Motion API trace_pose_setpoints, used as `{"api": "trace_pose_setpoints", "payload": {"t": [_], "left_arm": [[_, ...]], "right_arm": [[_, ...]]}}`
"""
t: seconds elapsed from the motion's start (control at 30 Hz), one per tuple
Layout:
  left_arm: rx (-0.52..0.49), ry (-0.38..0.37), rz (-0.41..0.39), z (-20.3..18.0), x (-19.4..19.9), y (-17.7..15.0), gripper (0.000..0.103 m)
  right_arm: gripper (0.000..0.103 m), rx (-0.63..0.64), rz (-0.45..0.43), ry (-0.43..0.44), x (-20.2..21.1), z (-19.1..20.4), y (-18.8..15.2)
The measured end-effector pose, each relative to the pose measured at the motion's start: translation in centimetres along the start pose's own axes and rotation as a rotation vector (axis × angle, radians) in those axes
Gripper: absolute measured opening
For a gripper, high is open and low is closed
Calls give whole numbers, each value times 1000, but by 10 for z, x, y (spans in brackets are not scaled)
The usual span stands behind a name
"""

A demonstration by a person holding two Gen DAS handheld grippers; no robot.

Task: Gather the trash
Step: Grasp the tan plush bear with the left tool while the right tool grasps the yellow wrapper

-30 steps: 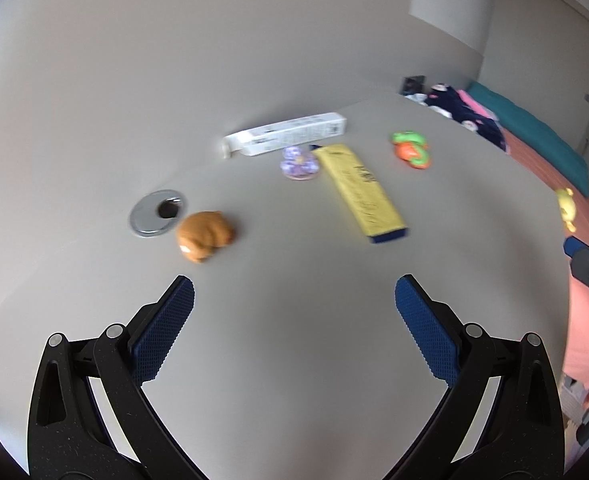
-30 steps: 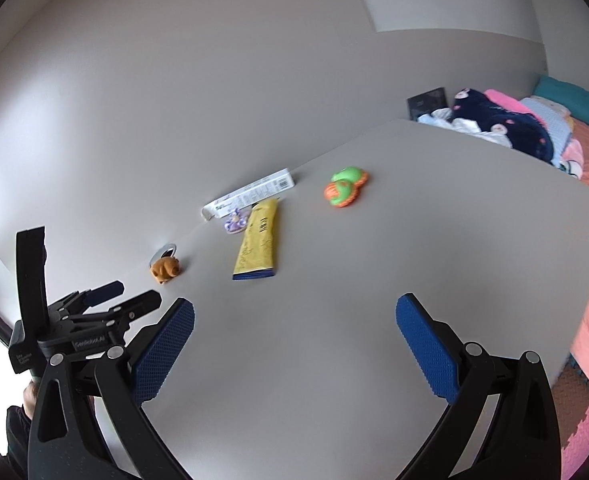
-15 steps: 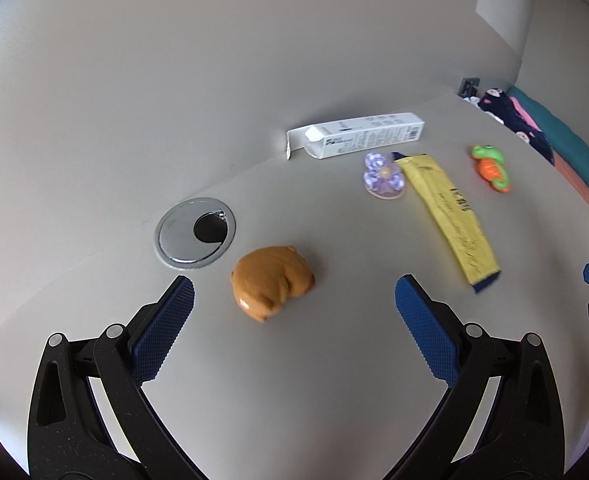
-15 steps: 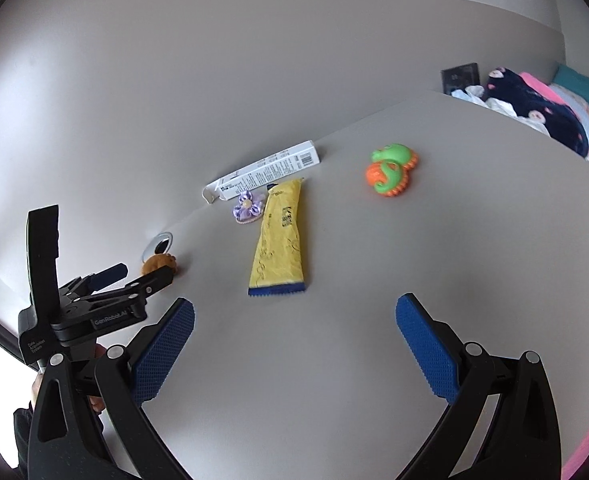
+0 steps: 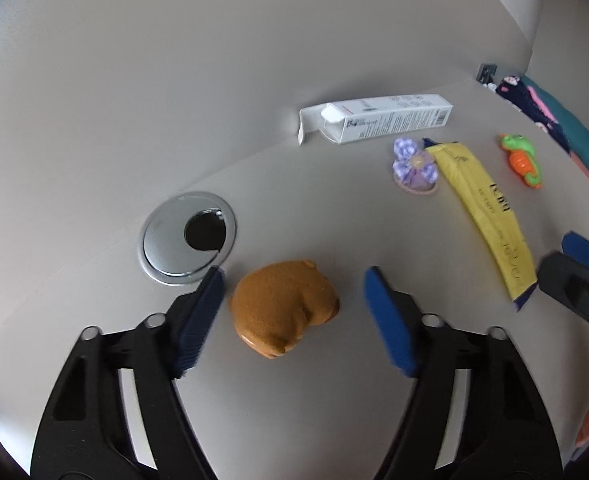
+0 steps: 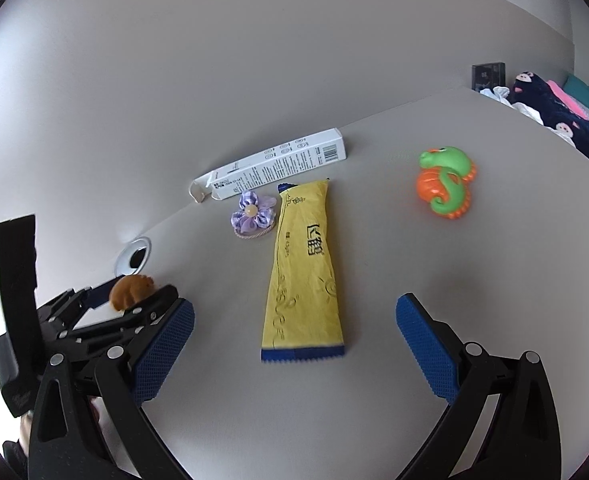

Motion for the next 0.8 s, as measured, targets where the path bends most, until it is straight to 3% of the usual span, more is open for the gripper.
{"api": "trace_pose_setpoints", "payload": {"t": [0.1, 0.43, 0.57, 0.67, 0.73, 0.8], "left_arm": [[13, -5, -7, 3, 2, 0, 48], [1, 0, -11, 1, 3, -3, 48], [-4, -1, -10, 0, 3, -3, 48], [-4, -1, -9, 1, 3, -3, 48], [-8, -4, -9, 0, 3, -2, 47], [-6, -6, -9, 0, 4, -2, 47]], "right_arm": [[101, 12, 37, -7, -17, 5, 3], [100, 119, 74, -136, -49, 18, 13], [91, 122, 89, -210, -61, 11, 15], [74, 138, 78, -210, -60, 12, 17], [43, 142, 66, -205, -56, 12, 17], [38, 133, 66, -206, -54, 12, 18]]}}
Point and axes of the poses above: each gripper's, at about its wrist camera, not at the fingertips, and x roughly against the way its jaws point, z to its left, y to its top, the point moved 6 cm from there along -x, roughly the way its jaws point, and after that the axes turned 1 degree about -z, right-handed, at the moved point
